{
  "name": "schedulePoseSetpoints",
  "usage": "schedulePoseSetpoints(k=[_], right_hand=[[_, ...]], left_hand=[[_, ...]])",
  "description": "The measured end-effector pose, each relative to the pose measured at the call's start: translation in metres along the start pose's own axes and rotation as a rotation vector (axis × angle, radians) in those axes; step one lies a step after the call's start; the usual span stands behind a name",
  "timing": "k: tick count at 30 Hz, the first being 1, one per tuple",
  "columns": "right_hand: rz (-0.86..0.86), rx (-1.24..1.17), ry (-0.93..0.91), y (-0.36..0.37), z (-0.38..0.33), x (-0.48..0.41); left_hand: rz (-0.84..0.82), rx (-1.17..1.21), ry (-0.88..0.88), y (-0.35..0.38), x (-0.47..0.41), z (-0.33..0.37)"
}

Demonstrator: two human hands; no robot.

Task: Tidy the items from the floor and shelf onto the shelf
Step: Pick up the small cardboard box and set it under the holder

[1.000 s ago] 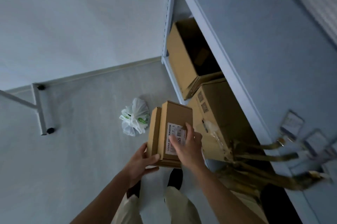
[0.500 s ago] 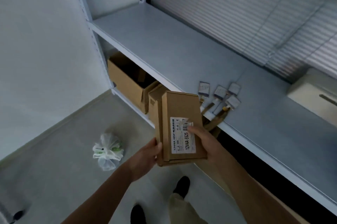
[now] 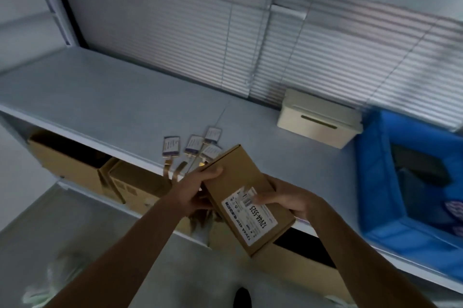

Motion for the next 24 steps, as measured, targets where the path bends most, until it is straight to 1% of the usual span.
schedulePoseSetpoints(k=[1,3,4,5,6,7,9,10,12,13,15,17,20,24], right_hand=[[0.078,0.041,-0.042,-0.026,-0.004,0.011],[0.308,0.058,-0.124,-0.078,-0.006,0.033],[0.458,-0.036,-0.123,-0.103,0.002,0.040],[0.572,-0.169,-0.120,-0.121,0.014,0.044],[0.611,-0.303,-0.107,-0.131,0.026,0.044],[0.597,-0.410,-0.098,-0.136,0.035,0.040],[0.541,-0.498,-0.095,-0.138,0.044,0.032],[0.539,-0.509,-0.123,-0.138,0.043,0.028],[0.609,-0.489,-0.177,-0.141,0.039,0.021],[0.638,-0.508,-0.196,-0.149,0.039,0.018],[0.664,-0.559,-0.213,-0.160,0.041,0.013],[0.686,-0.581,-0.191,-0.169,0.047,0.009],[0.693,-0.562,-0.161,-0.184,0.056,0.004],[0.735,-0.533,-0.106,-0.205,0.065,-0.009]], left_hand=[[0.016,0.049,-0.015,0.018,-0.011,0.003],[0.049,0.148,-0.024,0.051,-0.031,0.011],[0.058,0.204,-0.021,0.066,-0.038,0.014],[0.065,0.257,-0.022,0.080,-0.046,0.015],[0.067,0.301,-0.030,0.093,-0.052,0.014],[0.065,0.330,-0.044,0.106,-0.056,0.014],[0.078,0.310,-0.055,0.127,-0.067,0.009],[0.119,0.246,-0.052,0.133,-0.072,0.007],[0.221,0.046,-0.039,0.132,-0.077,0.004],[0.237,-0.070,-0.013,0.136,-0.083,0.007],[0.192,-0.221,0.037,0.140,-0.090,0.010],[0.156,-0.300,0.065,0.145,-0.097,0.012],[0.184,-0.353,0.066,0.155,-0.112,0.011],[0.127,-0.408,0.027,0.166,-0.136,0.000]])
Point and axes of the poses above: each hand's wrist, its own x-axis away from the middle knuckle, its own y-axis out of the palm, z = x × y, the point moved 3 cm from there along -x, towards the middle knuckle, and after that the axes turned 10 degrees about -x, right-handed, at the moved point
